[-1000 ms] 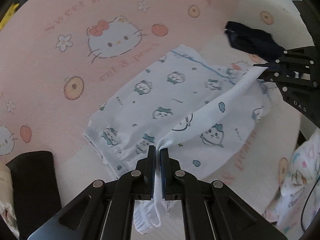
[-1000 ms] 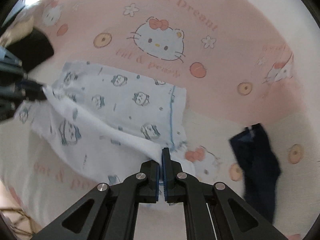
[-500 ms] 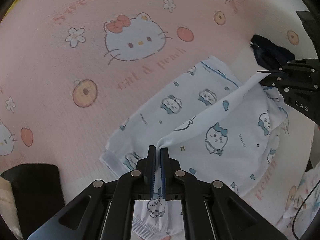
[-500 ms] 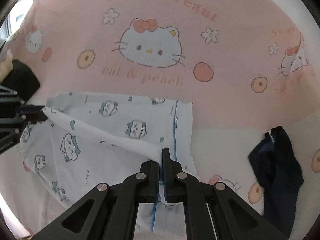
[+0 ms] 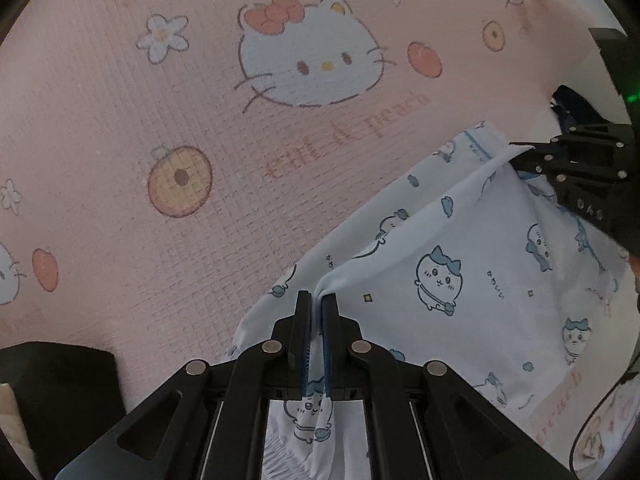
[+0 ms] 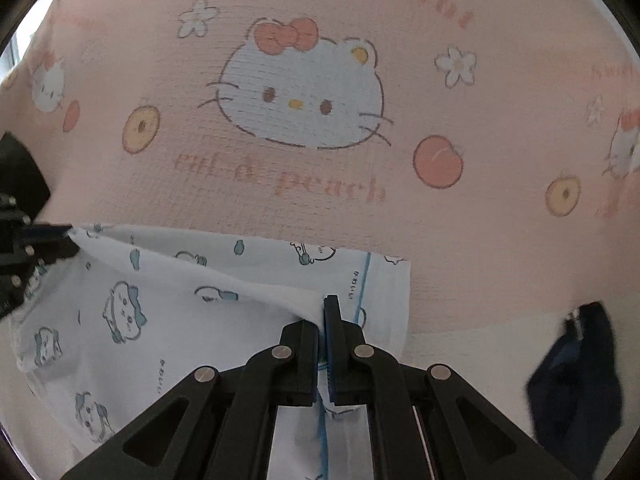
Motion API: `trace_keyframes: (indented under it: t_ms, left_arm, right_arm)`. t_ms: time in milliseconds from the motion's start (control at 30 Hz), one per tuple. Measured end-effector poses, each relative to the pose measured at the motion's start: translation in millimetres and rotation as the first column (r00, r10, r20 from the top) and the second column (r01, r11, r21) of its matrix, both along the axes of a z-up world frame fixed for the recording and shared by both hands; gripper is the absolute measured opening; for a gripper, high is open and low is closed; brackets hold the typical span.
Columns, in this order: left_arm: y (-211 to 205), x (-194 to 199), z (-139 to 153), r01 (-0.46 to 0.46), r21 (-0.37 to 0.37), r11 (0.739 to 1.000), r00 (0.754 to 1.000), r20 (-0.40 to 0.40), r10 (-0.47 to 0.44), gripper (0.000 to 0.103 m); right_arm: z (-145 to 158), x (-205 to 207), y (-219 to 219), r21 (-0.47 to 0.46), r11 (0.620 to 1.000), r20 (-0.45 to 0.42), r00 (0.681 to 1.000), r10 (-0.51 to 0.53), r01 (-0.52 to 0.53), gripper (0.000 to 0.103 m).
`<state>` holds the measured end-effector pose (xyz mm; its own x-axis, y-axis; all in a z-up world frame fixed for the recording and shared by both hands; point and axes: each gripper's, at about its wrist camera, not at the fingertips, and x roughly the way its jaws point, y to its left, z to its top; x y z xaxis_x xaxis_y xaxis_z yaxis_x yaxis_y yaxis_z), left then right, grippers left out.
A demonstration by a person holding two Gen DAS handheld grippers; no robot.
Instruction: Fold clothes
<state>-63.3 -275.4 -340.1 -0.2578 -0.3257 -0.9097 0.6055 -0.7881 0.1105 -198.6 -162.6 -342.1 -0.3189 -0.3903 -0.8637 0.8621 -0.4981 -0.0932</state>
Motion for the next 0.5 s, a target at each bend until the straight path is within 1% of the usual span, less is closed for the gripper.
trace_keyframes:
  t_ms: [33, 100, 200, 267, 367, 500]
  left_arm:
    - [0, -1, -1, 0.0, -0.007, 1.0, 1.0, 0.005, 0.0, 0.002]
    - [-2, -3, -3, -0.005, -0.018, 1.0, 1.0, 0.014, 0.005, 0.003]
    - [-6, -7, -8, -0.011, -0.01, 1.0, 0.999, 0.031, 0.011, 0.003]
    - [-7, -9, -11, -0.011, -0.025, 1.0, 0.998, 0.06, 0.013, 0.005]
    - [-8, -9, -12, -0.012, -0.031, 0.999, 0.998, 0.06, 0.014, 0.005]
    - [-15, -7, -17, -0.05, -0.006, 0.999, 0.997, 0.062, 0.05, 0.005]
  right_arm:
    - [-1, -2, -1, -0.003, 1.0, 0.003, 1.0, 0.003, -0.003, 0.004]
    - [-4, -4, -3, 0.004, 1.0, -0.022, 1.0, 0.02, -0.02, 0.004]
    - [-9, -9, -7, 0.016, 0.999, -0.024, 0.999, 0.031, -0.03, 0.004]
    - [-17, -17, -9, 0.01, 1.0, 0.016, 1.0, 0.024, -0.024, 0.004]
    - [-26, -24, -12, 0.001, 1.0, 0.065, 0.998, 0.02, -0.02, 0.004]
    - [-29, -29, -13, -0.007, 1.0, 0.091, 0.996, 0.019, -0.019, 0.004]
